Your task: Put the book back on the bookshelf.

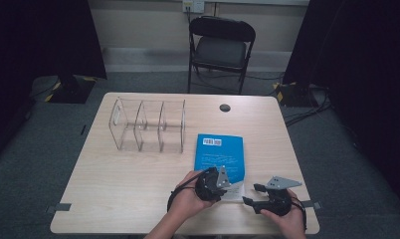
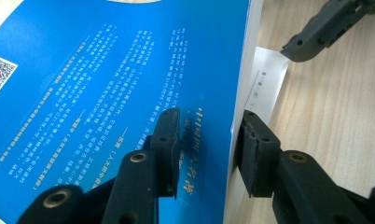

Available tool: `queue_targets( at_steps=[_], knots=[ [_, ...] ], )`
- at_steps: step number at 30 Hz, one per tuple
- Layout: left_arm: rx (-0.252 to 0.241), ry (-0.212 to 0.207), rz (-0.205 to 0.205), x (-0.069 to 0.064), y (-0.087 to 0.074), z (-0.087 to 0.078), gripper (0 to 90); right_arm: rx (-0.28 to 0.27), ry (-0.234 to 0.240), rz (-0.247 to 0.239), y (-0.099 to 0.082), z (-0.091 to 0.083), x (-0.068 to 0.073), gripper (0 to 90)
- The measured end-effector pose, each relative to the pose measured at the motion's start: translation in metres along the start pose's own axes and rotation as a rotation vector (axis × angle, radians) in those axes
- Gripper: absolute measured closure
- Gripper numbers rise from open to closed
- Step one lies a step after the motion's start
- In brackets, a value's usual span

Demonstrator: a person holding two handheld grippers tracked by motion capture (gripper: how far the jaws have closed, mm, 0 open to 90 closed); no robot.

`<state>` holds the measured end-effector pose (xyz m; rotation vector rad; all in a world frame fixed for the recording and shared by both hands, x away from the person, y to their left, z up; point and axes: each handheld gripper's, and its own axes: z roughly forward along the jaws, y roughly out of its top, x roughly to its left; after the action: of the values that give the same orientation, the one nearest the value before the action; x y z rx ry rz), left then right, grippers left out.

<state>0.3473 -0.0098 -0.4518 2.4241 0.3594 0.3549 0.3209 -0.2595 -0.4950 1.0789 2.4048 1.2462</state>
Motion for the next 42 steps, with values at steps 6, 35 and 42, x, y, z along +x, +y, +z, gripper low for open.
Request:
queue_targets(
  at_steps=[6, 35, 42],
  knots=[
    [0.017, -0.017, -0.025, 0.003, 0.004, -0.005, 67.9, 0.025, 0.016, -0.021, -0.002, 0.003, 0.0, 26.1],
    [0.052, -0.049, -0.127, 0.023, 0.03, -0.029, 74.1, 0.087, -0.03, -0.141, 0.0, 0.011, 0.011, 12.2],
    [0.084, -0.044, -0.145, 0.031, 0.046, -0.038, 74.9, 0.085, -0.04, -0.128, 0.001, 0.012, 0.012, 12.2]
  ],
)
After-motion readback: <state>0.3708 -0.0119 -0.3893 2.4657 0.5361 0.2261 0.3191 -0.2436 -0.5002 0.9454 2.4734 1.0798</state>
